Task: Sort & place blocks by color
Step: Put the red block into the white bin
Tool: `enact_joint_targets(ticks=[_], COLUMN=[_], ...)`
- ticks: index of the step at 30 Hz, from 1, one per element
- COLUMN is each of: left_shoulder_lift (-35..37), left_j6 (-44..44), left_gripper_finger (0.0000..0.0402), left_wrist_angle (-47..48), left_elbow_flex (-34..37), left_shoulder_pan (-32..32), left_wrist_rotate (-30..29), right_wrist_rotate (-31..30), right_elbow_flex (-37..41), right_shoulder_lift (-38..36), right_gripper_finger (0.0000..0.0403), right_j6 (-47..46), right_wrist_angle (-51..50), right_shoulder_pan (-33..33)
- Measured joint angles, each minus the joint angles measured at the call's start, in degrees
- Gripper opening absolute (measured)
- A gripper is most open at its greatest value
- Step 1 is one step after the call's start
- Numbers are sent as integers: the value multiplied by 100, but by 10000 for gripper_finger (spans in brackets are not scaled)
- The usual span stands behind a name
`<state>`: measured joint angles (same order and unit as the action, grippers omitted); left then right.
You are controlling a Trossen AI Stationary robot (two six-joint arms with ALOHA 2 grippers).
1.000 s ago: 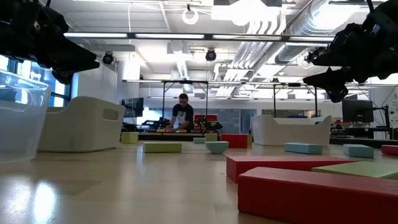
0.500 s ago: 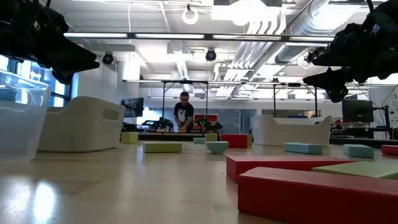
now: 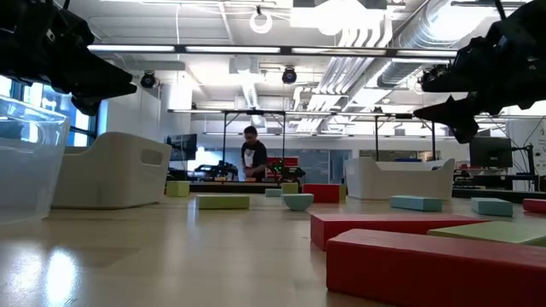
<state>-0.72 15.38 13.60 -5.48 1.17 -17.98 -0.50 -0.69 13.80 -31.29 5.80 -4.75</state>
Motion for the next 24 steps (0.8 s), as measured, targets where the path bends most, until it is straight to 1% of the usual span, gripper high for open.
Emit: enact_joint_targets(ticks=[2,7,11,14,24], left_shoulder_lift=[-1,0,0,-1,-1], left_j6=[-9,-5,-6,-9,0], left_gripper_finger=[122,122,122,122,122], left_wrist_angle=[1,-1,-1,1,0], left_elbow_flex=[0,0,0,0,0], left_shoulder_pan=[-2,-1,-1,0,-2], left_wrist_rotate=[0,-1,0,0,0], right_wrist_rotate=[-129,-313,-578,-609,-568], right_elbow_flex=[0,0,0,0,0], right_shoulder_lift=[0,0,0,-2,0], right_gripper_finger=[226,226,226,226,226], right_j6=[-211,-173,-170,-179,-381], right_wrist_angle=[1,11,123,316,1560], right_shoulder_pan=[-2,-2,-7,-11,-11])
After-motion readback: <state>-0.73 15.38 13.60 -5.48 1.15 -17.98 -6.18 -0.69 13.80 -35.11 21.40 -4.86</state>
